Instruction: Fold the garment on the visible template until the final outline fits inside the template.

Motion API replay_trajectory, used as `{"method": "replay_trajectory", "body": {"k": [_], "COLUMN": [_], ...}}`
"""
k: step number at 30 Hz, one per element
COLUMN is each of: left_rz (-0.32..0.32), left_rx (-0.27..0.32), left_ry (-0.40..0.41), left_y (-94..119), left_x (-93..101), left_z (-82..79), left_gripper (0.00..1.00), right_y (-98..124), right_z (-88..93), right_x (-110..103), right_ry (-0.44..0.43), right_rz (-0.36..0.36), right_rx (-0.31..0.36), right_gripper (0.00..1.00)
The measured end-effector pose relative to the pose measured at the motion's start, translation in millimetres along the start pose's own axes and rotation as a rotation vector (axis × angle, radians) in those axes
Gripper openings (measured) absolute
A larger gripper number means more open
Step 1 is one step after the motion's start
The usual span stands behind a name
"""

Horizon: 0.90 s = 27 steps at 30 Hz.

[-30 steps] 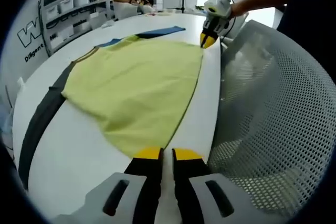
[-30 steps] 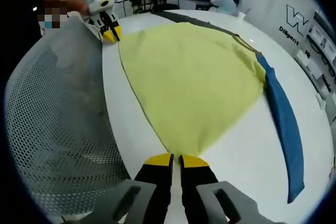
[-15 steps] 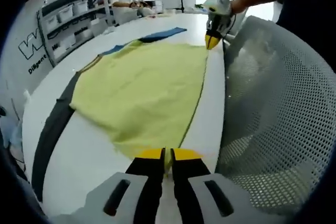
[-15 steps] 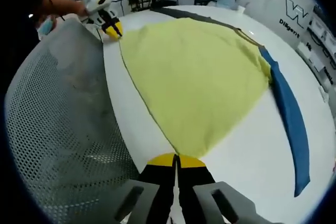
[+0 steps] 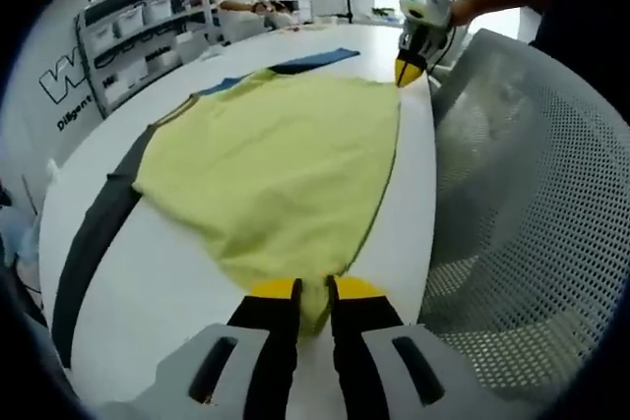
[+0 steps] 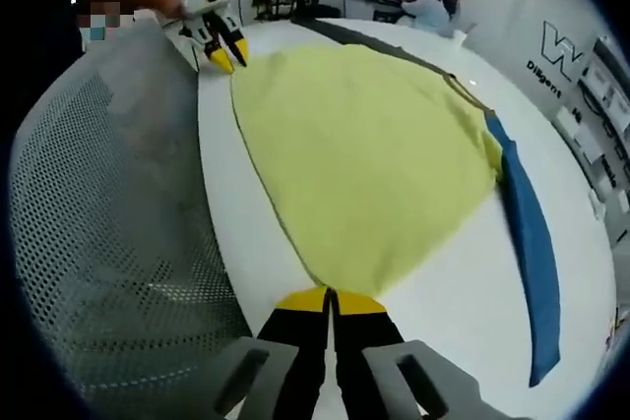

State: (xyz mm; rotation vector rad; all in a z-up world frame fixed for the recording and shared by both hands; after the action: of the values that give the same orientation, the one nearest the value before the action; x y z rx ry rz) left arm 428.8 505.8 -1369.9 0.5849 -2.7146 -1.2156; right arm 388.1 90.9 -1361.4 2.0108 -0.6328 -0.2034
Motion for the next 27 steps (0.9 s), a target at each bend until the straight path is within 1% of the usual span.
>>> {"method": "replay_trajectory", "body": {"k": [1,2,3,4,6,9,11,12,13,14,15,17,19,20,22,23,24,25,26,27], "left_rz": [0.001,-0.005,-0.007,-0.010,-0.013,-0.013,-0.005,0.002,0.003,0.005,0.005,0.013,0.019,0.020,0.018,0.018,0.019,0.022,0.024,0.029], "left_rx": [0.001,0.000,-0.006,-0.010,-0.016,-0.031,-0.047,-0.052,-0.054,-0.054,-0.052,-0.043,-0.038,-0.036,-0.029,-0.027,-0.025,-0.026,-0.027,-0.032], "left_ry": [0.011,0.071,0.109,0.124,0.127,0.120,0.138,0.146,0.144,0.132,0.125,0.099,0.085,0.083,0.089,0.096,0.106,0.120,0.123,0.136], "left_y": [0,0,0,1,1,3,6,7,7,8,9,9,9,9,9,9,9,9,9,10], "left_x": [-0.5,1.0,0.7,0.8,1.5,3.9,6.0,6.7,7.1,7.4,7.8,9.4,10.9,11.0,10.5,10.3,10.1,9.7,9.4,9.0], "left_z": [-0.9,-0.6,-0.8,-0.8,-1.7,-1.8,-1.7,-1.2,-0.3,1.2,2.4,3.1,3.2,3.3,4.4,4.7,4.7,4.7,4.5,3.8], "left_gripper": [0.02,0.02,0.02,0.02,0.02,0.02,0.02,0.02,0.02,0.02,0.02,0.04,0.06,0.06,0.06,0.06,0.06,0.06,0.06,0.05], "right_y": [0,0,0,-1,1,5,7,6,5,2,0,-4,-7,-5,-5,-5,-5,-4,-3,-3], "right_z": [-0.4,-1.4,-2.6,-3.5,-6.7,-12.9,-16.2,-16.0,-15.5,-12.9,-11.4,-7.9,-4.4,-3.5,-2.6,-1.6,-1.6,-0.7,-0.6,-0.4], "right_x": [0,0,0,0,-1,1,4,5,5,4,4,3,1,1,1,-1,-1,-1,-2,-2], "right_ry": [0.007,0.011,0.012,0.009,0.008,0.024,0.033,0.033,0.027,-0.005,-0.009,-0.008,-0.025,-0.042,-0.084,-0.103,-0.105,-0.078,-0.078,-0.100], "right_rz": [0.003,0.008,0.013,0.014,0.017,0.041,0.064,0.061,0.056,0.026,0.019,0.012,-0.003,-0.010,-0.013,-0.030,-0.021,-0.017,-0.018,-0.026], "right_rx": [0.003,0.008,0.018,0.022,0.031,0.062,0.090,0.094,0.093,0.081,0.073,0.055,0.037,0.036,0.052,0.047,0.047,0.042,0.038,0.032], "right_gripper": [0.00,0.00,0.00,0.00,0.00,0.03,0.04,0.06,0.09,0.11,0.14,0.16,0.15,0.13,0.08,0.05,0.02,0.01,0.00,0.00]}}
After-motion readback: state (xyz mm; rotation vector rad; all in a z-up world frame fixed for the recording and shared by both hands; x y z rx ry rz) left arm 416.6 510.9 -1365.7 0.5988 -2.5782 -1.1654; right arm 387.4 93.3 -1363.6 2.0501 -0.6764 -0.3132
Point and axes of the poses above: the point that each gripper's makers call its tool centre point, and the gripper's own axes: y roughly backward along the fingers, x roughly to its right, z roughly out of its underside, the point moved 10 cm from there along y, roughly backward along the fingers
